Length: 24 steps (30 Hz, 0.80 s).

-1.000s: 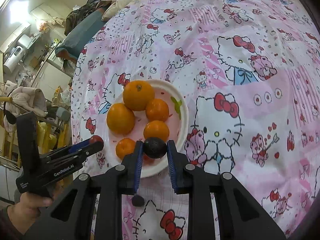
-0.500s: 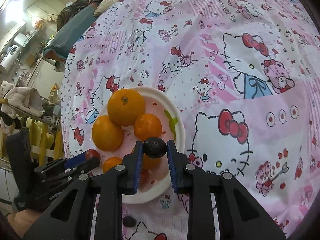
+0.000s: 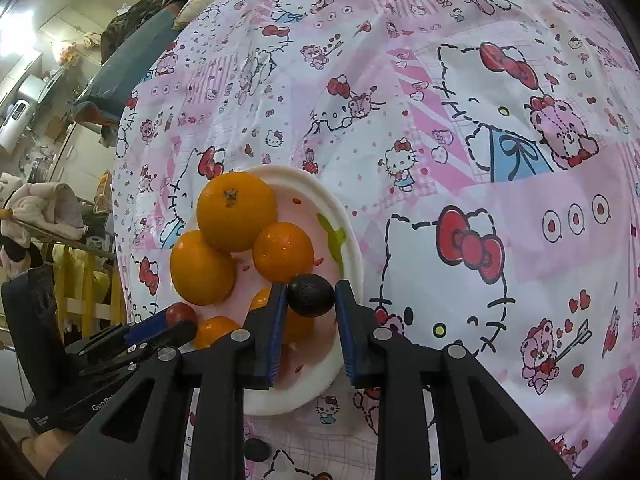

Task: Organize fruits
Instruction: 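Lower the tomato onto the plate with the left tool and open it, then drop the dark grape onto the plate with the right tool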

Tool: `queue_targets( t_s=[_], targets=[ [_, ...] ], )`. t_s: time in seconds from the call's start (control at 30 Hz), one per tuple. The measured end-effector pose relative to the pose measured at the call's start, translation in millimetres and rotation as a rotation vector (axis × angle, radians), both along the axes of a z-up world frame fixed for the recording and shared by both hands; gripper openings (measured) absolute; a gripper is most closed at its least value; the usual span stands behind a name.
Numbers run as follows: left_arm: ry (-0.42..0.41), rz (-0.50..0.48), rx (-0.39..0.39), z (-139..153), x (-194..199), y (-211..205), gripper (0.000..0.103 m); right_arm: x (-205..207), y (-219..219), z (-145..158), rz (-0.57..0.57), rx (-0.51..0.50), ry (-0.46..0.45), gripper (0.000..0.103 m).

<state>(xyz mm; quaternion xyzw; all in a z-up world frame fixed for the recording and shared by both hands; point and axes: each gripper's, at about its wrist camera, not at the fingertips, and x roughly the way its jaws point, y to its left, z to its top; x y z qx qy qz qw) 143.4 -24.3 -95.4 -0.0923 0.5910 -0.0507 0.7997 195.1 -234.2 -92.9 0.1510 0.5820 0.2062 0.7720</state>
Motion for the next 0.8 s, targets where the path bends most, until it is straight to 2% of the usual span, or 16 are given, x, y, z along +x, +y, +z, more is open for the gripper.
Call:
queue_targets(
  t_s=[0.33,0.43,0.53,0.8],
  targets=[
    [0.026,0.01,0.0,-2,0,3,0.028,0,-3,2,-0.025,0.017,-0.001,0.028],
    [0.018,0.003,-0.024,1,0,3,0.044,1,-7,2,-0.038,0.035,0.006,0.028],
    [-0.009,0.006,0.013,8,-2,0,0.07,1,-8,2,-0.046,0.037,0.009,0.028],
    [-0.043,0.025,0.006,18,-4,7,0.07,-1,-10,7,-0.049,0.037,-0.004,0.028]
  ],
)
